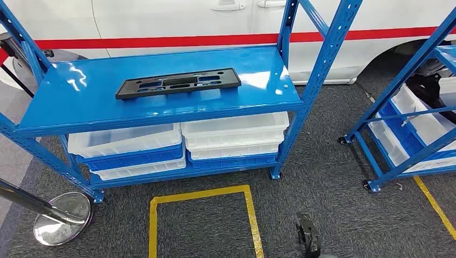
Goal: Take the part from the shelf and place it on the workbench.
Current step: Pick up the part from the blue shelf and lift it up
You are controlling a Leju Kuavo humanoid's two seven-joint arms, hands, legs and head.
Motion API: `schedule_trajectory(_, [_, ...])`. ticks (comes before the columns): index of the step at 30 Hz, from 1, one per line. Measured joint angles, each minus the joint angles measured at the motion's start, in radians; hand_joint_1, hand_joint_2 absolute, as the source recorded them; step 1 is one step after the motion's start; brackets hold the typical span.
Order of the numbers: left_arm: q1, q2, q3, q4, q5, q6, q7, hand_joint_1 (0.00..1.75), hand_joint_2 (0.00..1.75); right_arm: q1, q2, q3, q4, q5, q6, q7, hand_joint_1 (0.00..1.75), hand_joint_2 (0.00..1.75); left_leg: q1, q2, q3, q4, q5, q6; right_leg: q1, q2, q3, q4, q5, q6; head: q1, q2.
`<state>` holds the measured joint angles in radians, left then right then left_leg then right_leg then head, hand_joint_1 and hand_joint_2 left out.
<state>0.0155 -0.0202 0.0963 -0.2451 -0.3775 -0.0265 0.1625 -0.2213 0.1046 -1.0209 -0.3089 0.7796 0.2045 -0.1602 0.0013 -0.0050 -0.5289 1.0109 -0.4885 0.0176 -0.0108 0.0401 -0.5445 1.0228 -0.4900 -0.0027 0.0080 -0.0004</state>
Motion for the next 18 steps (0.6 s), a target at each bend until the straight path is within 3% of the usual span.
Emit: schedule_trajectory(18, [-0.007,0.000,0.021,0.015,-0.029,0.005,0.007,0.00,0.00,0.112,-0.125,0.323,-0.469,-0.257,0.069,-0.115,0.00,0.00,0.000,0.000,0.000,0.000,0.000,0.000,-0.001,0.000,0.000,0.000,0.000,0.000,0.000,0.000])
